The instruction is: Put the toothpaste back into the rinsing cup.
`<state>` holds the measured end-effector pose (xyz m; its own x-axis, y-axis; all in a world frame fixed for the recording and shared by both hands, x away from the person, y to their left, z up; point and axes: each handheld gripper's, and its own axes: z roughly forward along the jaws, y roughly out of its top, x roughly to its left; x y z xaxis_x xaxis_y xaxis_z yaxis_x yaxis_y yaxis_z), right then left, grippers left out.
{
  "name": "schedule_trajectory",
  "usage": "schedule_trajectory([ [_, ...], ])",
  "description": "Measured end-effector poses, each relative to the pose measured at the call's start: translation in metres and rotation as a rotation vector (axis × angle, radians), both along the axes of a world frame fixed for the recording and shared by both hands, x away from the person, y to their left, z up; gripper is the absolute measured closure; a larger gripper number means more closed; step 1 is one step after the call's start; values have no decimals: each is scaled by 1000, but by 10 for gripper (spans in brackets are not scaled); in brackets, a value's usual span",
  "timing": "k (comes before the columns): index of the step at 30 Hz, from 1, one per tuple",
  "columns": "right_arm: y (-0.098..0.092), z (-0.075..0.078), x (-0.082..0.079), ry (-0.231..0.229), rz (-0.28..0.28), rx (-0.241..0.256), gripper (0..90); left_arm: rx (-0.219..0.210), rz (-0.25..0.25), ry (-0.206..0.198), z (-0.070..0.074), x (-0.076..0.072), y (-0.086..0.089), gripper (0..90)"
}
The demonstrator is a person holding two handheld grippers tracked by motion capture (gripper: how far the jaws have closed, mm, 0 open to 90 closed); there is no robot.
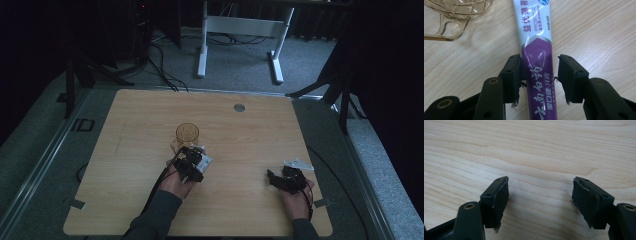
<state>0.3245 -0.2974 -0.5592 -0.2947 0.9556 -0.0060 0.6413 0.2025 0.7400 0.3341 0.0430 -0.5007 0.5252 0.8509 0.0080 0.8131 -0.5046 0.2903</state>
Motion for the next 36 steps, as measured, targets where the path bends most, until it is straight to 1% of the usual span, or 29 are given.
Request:
schedule_trajectory([
  [1,0,0,0,0,0,0,295,9,1,3,-1,0,-1,527],
  [7,0,0,0,0,0,0,296,29,-2,37,-8,3,-4,526],
  [9,0,0,0,0,0,0,295,45,-1,40,-10,3,-4,530],
  [11,0,0,0,0,0,0,295,43,-3,49,-12,3,-4,534],
  [17,0,0,0,0,0,0,295,50,-3,56,-14,5,-5,542],
  [23,0,0,0,0,0,0,295,56,-2,76,-18,8,-7,547],
  [27,0,0,0,0,1,0,295,52,-5,75,-18,8,-6,557],
  [31,0,0,0,0,1,0,295,49,-8,62,-17,7,-5,601],
  [36,0,0,0,0,1,-1,295,34,-32,58,-14,6,-2,671],
])
